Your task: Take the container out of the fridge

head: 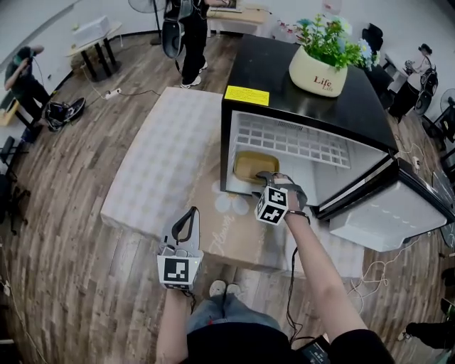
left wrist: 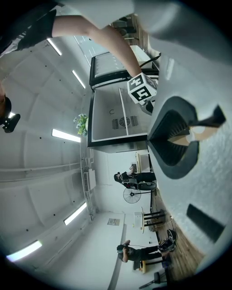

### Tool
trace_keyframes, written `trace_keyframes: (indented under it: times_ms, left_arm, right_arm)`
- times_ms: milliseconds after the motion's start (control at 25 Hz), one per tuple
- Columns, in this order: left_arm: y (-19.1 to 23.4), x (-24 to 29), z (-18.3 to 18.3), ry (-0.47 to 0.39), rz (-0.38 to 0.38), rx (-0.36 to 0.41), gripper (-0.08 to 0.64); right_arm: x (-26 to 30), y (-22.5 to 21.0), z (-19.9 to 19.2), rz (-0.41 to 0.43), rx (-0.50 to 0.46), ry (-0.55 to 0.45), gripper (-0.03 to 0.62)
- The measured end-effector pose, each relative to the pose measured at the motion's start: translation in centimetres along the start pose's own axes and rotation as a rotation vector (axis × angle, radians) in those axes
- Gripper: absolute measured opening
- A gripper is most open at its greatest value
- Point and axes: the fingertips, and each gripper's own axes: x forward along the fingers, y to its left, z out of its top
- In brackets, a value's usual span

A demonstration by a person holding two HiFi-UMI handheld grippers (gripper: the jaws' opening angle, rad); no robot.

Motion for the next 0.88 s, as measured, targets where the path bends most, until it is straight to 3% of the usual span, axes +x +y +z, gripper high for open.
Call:
trace_keyframes:
  times_ms: [440,880]
  left_arm:
    - [1.6,-0.4,-1.1,0.025,0.044,0.000,0.005]
    - [1.4,-0.6,-1.3,0.037,0.052,0.018,0.005]
  right_arm:
    - [4.2,-0.2,-1.5,0.103,-0.067,0.114,0.211]
    - [4.4,-0.4,-1.9,0.088,-0.093,0.121,0.052]
